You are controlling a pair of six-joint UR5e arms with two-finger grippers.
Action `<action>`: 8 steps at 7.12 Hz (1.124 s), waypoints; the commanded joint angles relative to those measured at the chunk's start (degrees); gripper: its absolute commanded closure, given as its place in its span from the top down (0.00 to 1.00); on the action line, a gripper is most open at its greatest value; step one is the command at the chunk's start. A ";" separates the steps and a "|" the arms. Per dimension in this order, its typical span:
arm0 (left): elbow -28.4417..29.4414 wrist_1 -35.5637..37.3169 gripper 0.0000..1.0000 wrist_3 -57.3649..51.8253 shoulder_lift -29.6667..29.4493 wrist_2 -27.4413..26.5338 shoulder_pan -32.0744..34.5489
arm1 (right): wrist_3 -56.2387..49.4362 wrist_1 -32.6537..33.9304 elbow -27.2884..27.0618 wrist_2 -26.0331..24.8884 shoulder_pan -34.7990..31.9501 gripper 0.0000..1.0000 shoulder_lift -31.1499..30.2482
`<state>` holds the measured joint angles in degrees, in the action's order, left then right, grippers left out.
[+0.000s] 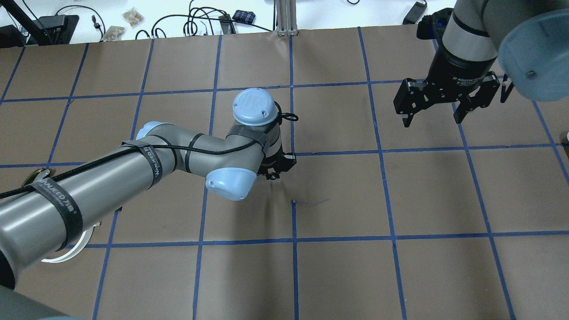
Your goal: Place bearing gear from tray to pile
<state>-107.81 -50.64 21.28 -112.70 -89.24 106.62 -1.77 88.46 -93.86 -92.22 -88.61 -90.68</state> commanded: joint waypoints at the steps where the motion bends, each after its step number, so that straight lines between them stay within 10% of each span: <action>1: -1.95 -4.64 0.00 -18.97 4.75 -3.37 -13.65 | 0.01 0.13 -0.01 0.02 0.01 1.00 -0.20; 6: -4.16 -3.15 0.00 -65.00 6.63 -6.57 -49.35 | 0.10 0.14 -0.01 1.43 0.01 1.00 -0.29; 8: -5.73 -3.15 0.00 -69.18 5.91 -4.99 -52.39 | 0.10 0.05 -0.01 1.43 0.01 1.00 -0.29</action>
<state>-112.48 -53.89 -45.58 -106.47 -95.00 56.42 -1.68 88.57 -93.87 -90.80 -88.58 -90.96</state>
